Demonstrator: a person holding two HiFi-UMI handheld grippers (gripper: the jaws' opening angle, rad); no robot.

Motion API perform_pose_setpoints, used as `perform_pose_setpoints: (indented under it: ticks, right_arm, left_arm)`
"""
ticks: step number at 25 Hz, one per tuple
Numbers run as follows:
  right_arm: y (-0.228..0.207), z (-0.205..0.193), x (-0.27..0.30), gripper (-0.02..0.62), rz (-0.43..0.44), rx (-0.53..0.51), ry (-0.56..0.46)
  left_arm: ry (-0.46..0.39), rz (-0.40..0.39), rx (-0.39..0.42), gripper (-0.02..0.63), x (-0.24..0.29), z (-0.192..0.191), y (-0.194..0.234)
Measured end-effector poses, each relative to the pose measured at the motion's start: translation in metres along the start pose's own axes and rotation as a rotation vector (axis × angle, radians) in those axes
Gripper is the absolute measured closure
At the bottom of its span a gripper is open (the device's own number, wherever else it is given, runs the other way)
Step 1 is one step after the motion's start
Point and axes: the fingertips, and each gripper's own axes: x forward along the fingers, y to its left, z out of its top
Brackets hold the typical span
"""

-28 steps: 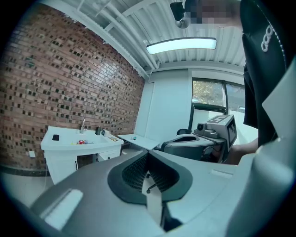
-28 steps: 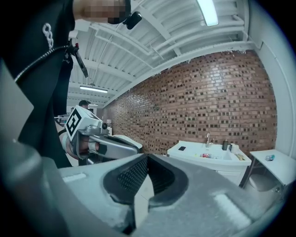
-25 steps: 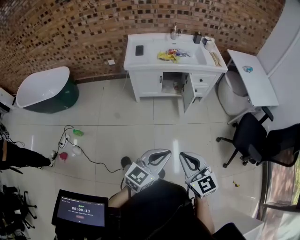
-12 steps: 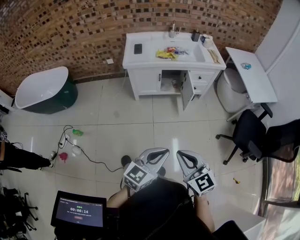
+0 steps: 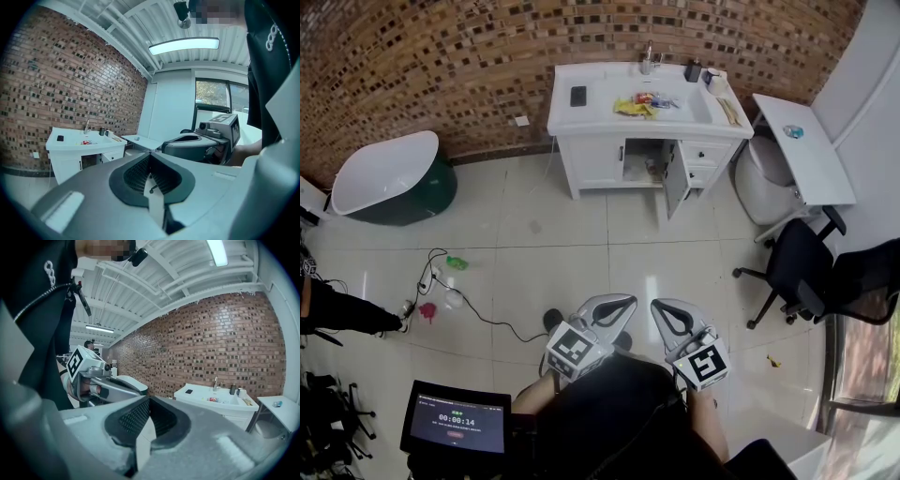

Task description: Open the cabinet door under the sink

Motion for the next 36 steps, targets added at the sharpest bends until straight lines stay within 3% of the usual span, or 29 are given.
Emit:
perform_pose_setpoints:
  ticks: [36]
  right_arm:
    - [-0.0024, -0.0049, -0.0003, 0.603, -0.002, -0.032, 0.032]
  left_arm:
    - [-0.001, -0.017, 0.003, 0.589, 0.0069, -0.0008, -0.0033]
